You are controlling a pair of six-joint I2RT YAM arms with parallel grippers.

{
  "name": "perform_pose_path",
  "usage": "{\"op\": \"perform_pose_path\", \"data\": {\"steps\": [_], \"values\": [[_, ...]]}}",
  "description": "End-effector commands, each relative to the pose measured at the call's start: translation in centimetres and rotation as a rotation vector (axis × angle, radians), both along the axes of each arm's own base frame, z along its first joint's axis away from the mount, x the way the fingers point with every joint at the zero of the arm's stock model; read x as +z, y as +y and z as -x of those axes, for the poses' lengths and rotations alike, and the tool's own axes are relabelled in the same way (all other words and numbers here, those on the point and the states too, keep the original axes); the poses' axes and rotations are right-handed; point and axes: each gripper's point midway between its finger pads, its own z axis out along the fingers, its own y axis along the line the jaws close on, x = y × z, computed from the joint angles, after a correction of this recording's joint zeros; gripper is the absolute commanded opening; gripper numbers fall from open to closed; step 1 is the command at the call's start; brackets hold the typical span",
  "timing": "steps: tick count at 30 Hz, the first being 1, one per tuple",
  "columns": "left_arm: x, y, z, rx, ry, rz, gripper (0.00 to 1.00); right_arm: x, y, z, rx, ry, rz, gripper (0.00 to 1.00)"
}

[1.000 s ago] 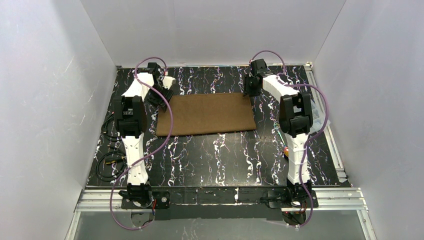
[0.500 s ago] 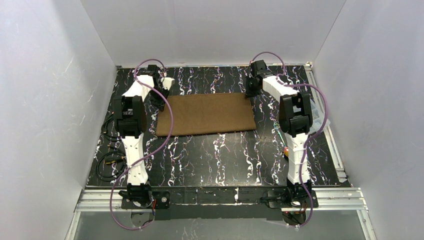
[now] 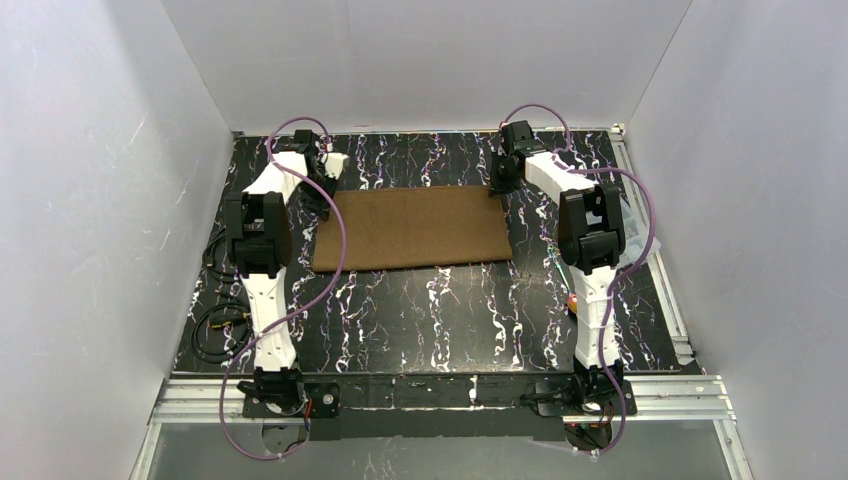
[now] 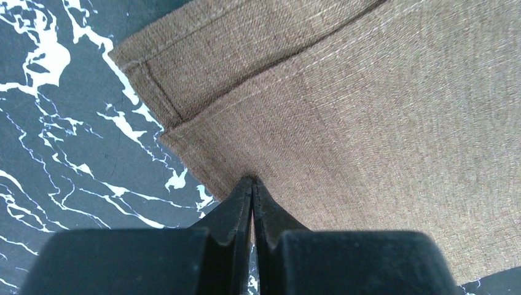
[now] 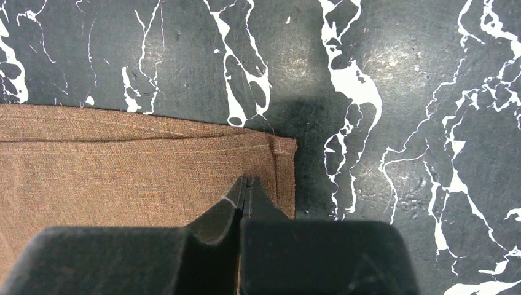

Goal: Fold the napkin into a case and place the utensils inside
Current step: Smooth out the rectangle-folded napkin at the center of the board.

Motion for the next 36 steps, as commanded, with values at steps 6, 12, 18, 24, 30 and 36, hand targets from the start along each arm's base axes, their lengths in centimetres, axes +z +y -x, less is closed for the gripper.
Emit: {"op": "perform_pose_path", "data": {"steps": [6, 12, 18, 24, 30, 36], "values": [[5.4, -0.7, -2.4, 0.01, -0.153, 0.051, 0.0, 4.7, -2.1, -1.2, -0.087, -0.147, 0.034, 0.01], [6.4, -0.1, -3.2, 0.037, -0.207, 0.018, 0.0, 5.8, -3.4, -0.8, -0.15, -0.203, 0.024, 0.01], [5.8, 0.5, -1.8, 0.11, -0.161, 0.023, 0.49, 4.6, -2.7, -0.8, -0.127, -0.174, -0.015, 0.01], [5.2, 1.8, -1.7, 0.22, -0.119, 0.096, 0.54, 4.4, -1.6, -1.2, -0.093, -0.171, -0.06, 0.23], [3.5, 1.8, -1.5, 0.253, -0.06, 0.13, 0.53, 3.2, -0.6, -0.9, -0.067, -0.133, -0.093, 0.28], [2.1, 1.4, -1.6, 0.258, -0.027, 0.151, 0.5, 1.9, 0.0, -0.5, -0.046, -0.117, -0.097, 0.32]]}}
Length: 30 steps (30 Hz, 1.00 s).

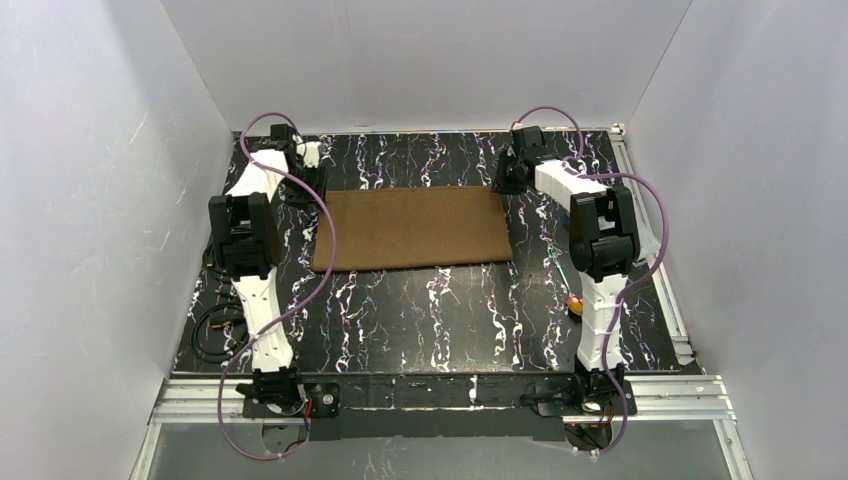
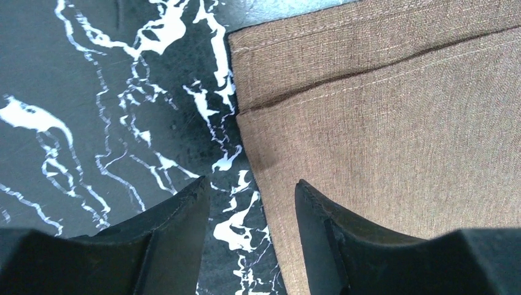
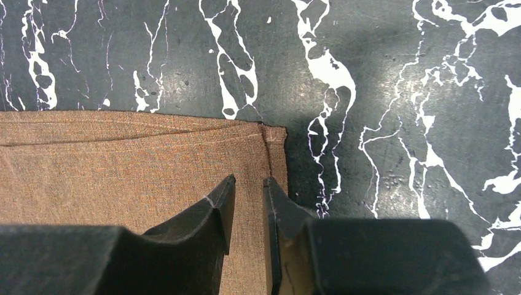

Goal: Fold the napkin into a case and place the utensils inside
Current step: Smooth out the rectangle-folded napkin at the center of the board.

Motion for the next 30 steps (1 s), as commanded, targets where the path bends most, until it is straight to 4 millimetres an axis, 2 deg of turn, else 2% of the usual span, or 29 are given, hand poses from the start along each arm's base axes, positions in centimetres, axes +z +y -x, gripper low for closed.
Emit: {"op": "perform_pose_path", "data": {"steps": [1, 6, 12, 17, 19, 21, 25, 30], "values": [[-0.3, -1.3, -0.2, -0.002, 0.026, 0.058, 0.5, 0.2, 1.3, -0.8, 0.026, -0.028, -0.033, 0.32], [-0.8, -2.0, -0.9, 0.024, 0.041, 0.115, 0.43, -0.1, 1.3, -1.1, 0.027, -0.026, -0.034, 0.35], [-1.0, -1.6, -1.8, 0.04, 0.022, 0.095, 0.32, -0.3, 1.3, -1.1, 0.029, -0.024, -0.029, 0.35], [-0.9, -1.8, -2.1, 0.033, 0.016, 0.104, 0.18, -0.9, 1.5, -1.1, 0.032, -0.013, -0.035, 0.35], [-0.9, -1.9, -2.1, 0.03, 0.014, 0.111, 0.1, -0.9, 1.6, -1.1, 0.034, -0.012, -0.041, 0.31], [-0.9, -2.0, -2.1, 0.028, 0.014, 0.119, 0.04, -0.8, 1.8, -1.1, 0.036, -0.013, -0.046, 0.21], [-0.5, -2.2, -2.2, 0.028, 0.002, 0.127, 0.0, -0.3, 1.9, -1.2, 0.039, -0.024, -0.049, 0.04], [1.3, -2.0, -2.8, 0.024, -0.045, 0.12, 0.0, 1.5, 1.6, -1.3, 0.031, -0.062, -0.043, 0.01]]}}
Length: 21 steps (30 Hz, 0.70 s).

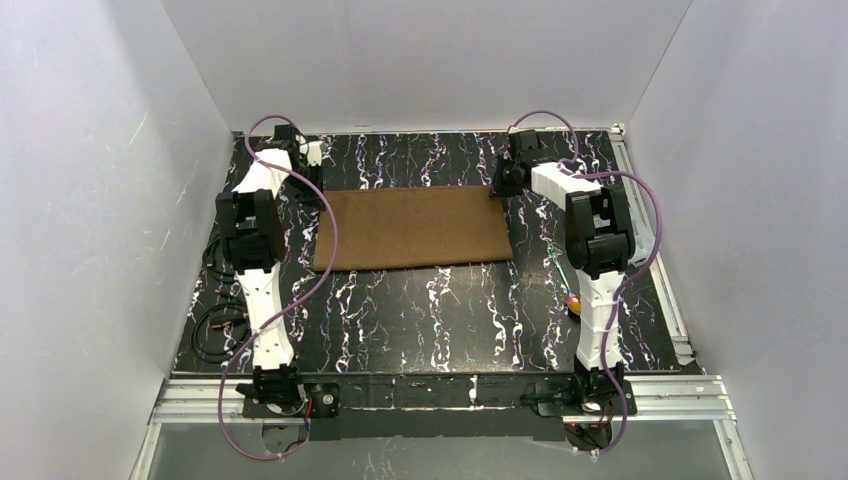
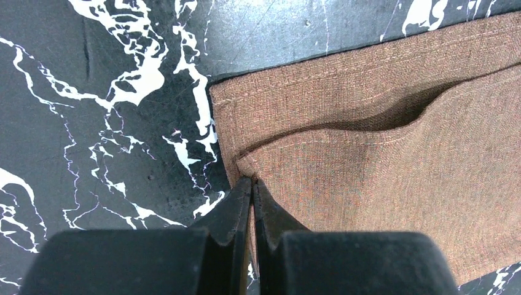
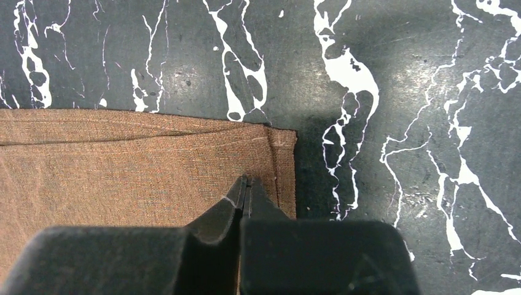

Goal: Fold the napkin into a case and place the utensils inside
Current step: Smooth out the rectangle-folded napkin at the center of the board.

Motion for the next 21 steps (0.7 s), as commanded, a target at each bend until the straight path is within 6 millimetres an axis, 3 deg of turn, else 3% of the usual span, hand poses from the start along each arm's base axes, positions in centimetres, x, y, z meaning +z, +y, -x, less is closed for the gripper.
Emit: {"op": "perform_pose_path", "data": {"steps": [1, 14, 21], "values": [[3.7, -0.3, -1.2, -0.009, -0.086, 0.018, 0.0, 3.6, 0.6, -1.1, 0.009, -0.093, -0.017, 0.01], [6.5, -0.9, -2.3, -0.03, -0.159, 0.018, 0.0, 6.5, -1.8, -0.7, -0.073, -0.186, 0.044, 0.01], [6.5, -0.5, -3.4, -0.034, -0.193, -0.037, 0.0, 6.3, -1.9, -1.0, -0.087, -0.187, 0.039, 0.01]]}}
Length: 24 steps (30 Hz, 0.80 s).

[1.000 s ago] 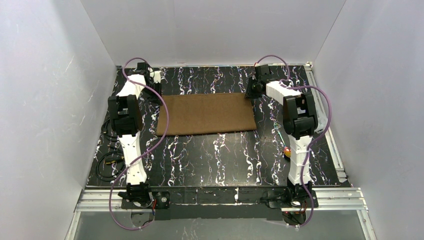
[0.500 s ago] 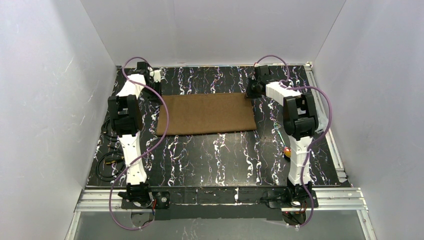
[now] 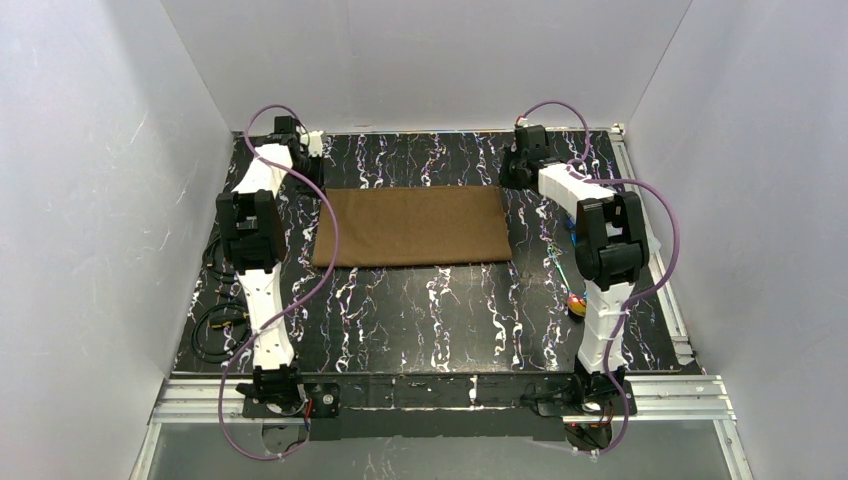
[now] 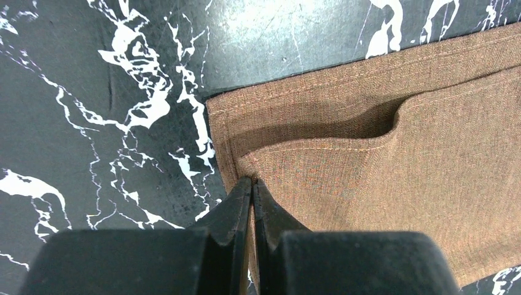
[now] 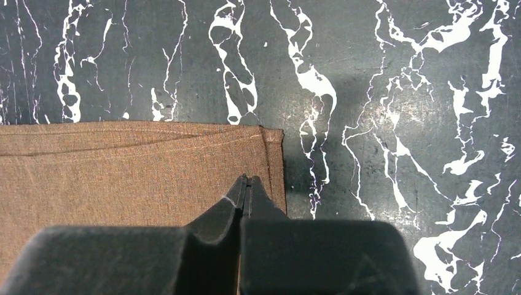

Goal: Fold the napkin into a case and place the utensils inside
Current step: Smooth out the rectangle-folded napkin at the center of the board.

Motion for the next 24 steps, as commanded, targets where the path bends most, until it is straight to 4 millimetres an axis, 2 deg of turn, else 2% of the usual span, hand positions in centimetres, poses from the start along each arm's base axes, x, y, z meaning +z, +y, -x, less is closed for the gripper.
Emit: {"op": "perform_pose_path", "data": {"steps": [1, 2, 4, 9, 18, 24], "values": [[4.4, 0.0, -1.8, -0.018, -0.121, -0.039, 0.0, 1.9, 0.0, -1.1, -0.008, -0.062, -0.015, 0.08], [4.4, 0.1, -1.9, -0.018, -0.123, -0.043, 0.0, 1.7, 0.3, -1.2, 0.0, -0.057, -0.023, 0.18], [4.0, 0.1, -2.0, -0.02, -0.116, -0.051, 0.0, 1.5, 0.7, -1.6, 0.015, -0.048, -0.032, 0.29], [3.2, 0.1, -2.1, -0.023, -0.107, -0.067, 0.0, 0.2, 1.5, -1.9, 0.042, -0.017, -0.037, 0.39], [2.3, 0.1, -1.5, -0.036, -0.088, -0.08, 0.0, -2.6, 2.3, -1.8, 0.06, 0.049, -0.03, 0.42], [1.7, 0.1, -1.1, -0.044, -0.074, -0.085, 0.0, -3.3, 2.4, -1.5, 0.057, 0.057, -0.03, 0.39]]}}
